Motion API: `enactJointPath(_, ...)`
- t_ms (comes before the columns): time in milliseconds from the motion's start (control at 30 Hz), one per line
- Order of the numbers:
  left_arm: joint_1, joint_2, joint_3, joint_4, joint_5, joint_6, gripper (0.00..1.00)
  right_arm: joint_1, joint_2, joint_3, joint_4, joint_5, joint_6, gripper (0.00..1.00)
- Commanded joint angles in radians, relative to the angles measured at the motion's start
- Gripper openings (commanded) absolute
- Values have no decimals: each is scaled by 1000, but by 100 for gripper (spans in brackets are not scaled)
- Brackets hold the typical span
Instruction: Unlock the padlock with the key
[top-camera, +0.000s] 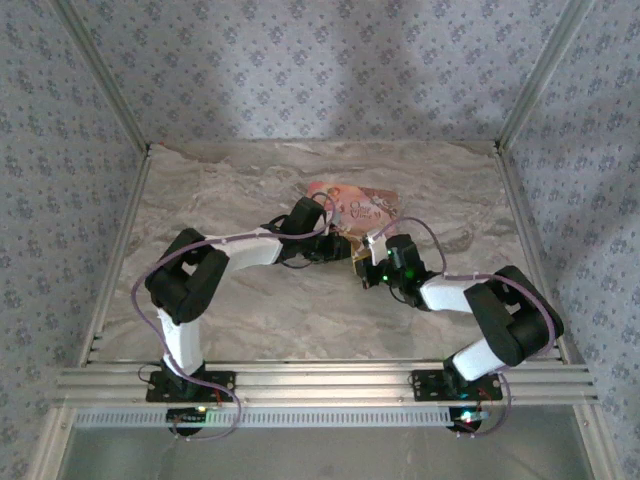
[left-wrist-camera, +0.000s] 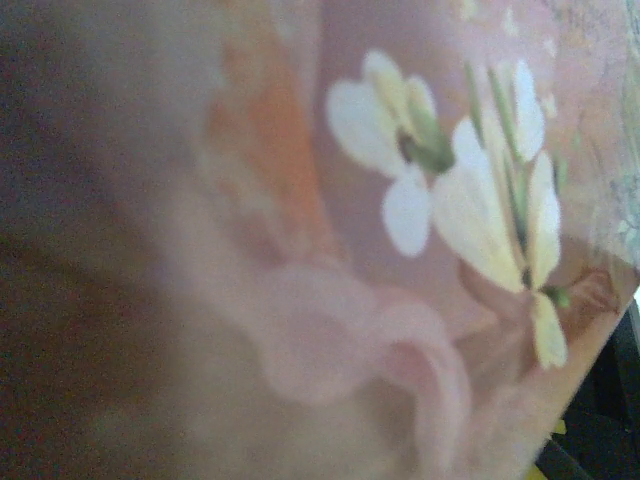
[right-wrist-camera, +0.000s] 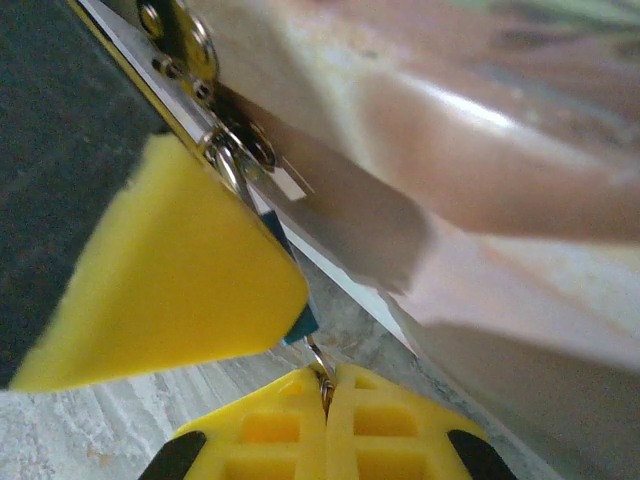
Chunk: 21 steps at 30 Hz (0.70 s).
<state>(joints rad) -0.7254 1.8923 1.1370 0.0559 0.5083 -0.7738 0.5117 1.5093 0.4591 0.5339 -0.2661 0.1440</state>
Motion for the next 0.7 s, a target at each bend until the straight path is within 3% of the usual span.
enactJointPath(0,-9,-24,35,10,66,-22,19,-1,5,75,130,-47,20,0)
enactJointPath(667,-15,6,46,22,98,-37,19,-4,50,150,225,-95,45,0)
